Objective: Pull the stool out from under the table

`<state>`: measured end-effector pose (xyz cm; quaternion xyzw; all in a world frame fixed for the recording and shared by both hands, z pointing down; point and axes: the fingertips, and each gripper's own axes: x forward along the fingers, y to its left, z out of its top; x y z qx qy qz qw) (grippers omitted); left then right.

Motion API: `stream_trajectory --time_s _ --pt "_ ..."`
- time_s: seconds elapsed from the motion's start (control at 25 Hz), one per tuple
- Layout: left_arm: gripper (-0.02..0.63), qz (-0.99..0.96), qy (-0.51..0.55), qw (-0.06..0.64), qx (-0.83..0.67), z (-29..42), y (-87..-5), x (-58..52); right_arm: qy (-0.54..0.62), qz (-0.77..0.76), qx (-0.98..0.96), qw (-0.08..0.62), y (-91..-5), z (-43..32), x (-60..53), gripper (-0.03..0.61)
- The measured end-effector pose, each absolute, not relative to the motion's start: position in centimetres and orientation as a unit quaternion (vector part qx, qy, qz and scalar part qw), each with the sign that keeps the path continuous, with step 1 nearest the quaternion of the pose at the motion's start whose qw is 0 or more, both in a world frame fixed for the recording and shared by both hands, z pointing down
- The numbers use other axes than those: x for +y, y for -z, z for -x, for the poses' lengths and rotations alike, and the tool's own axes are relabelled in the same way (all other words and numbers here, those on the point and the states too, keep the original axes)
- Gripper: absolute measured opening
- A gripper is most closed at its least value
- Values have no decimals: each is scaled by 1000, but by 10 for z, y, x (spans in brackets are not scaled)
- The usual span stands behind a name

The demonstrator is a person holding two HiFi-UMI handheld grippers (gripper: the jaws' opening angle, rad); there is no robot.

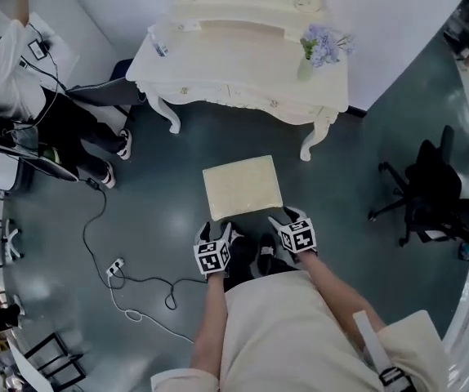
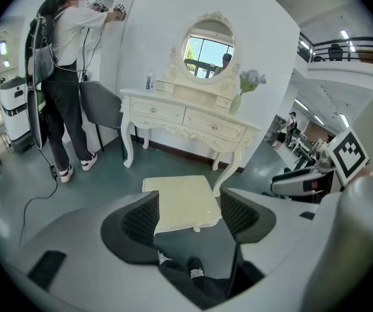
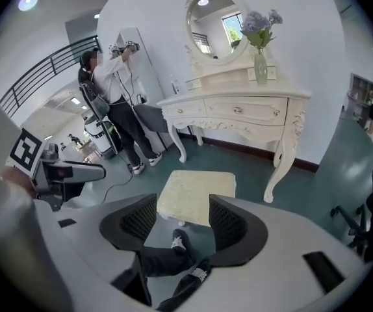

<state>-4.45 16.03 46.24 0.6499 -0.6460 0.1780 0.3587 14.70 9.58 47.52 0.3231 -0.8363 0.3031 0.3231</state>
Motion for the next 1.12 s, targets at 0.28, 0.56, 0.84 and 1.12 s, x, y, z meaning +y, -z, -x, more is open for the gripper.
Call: stream_trajectory --time_s 0.28,0.56,0.84,1.12 --pt "252 -649 -146 343 -663 30 -435 183 -269 -296 -857 324 -465 -155 125 277" --pt "201 -651 -133 335 -669 36 -431 189 -277 -312 -856 307 -460 -154 122 158" --pt "104 -650 -129 338 -668 41 -433 190 -284 -326 -852 295 -456 -152 113 68" --pt "15 -660 -144 336 -657 40 -435 185 -296 -313 -854 291 -459 -144 111 48"
